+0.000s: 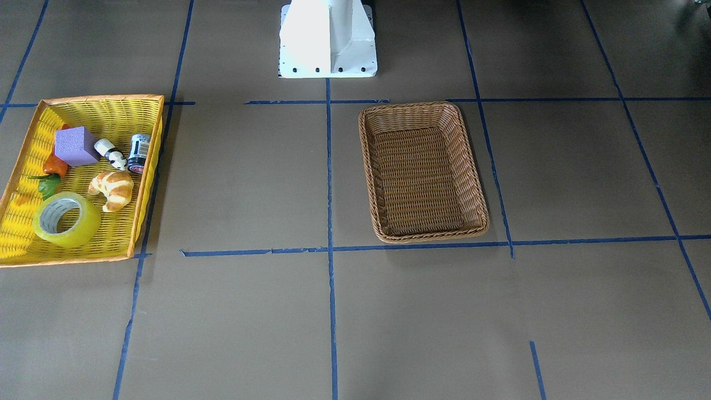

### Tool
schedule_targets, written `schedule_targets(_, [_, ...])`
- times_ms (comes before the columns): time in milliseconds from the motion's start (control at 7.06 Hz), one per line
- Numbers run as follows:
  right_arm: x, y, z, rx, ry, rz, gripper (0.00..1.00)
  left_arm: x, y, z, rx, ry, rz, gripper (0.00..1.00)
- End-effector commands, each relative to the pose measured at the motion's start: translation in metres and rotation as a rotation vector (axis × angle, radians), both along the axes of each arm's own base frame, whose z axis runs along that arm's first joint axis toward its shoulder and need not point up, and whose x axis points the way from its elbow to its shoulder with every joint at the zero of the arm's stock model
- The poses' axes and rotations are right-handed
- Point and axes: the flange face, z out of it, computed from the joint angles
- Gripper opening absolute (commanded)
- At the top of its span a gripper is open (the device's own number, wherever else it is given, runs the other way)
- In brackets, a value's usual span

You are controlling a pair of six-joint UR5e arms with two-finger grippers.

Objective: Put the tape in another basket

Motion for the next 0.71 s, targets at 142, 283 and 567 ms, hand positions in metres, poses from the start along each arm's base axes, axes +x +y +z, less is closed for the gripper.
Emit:
schedule_targets(142, [-0.104,0.005,0.003,-0.043,0.025,0.078,1.00,-0.001,0.000,-0.006,0.006,0.001,-0.004,1.00])
schedule_targets(283, [-0.134,0.005,0.014,-0.042,0.027,0.076,1.00,-0.001,0.000,-0.006,0.006,0.001,-0.004,1.00])
schedule_targets(567, [-0.151,0.001,0.041,-0.053,0.079,0.065,1.00,-0.001,0.000,-0.006,0.003,-0.001,-0.005,1.00])
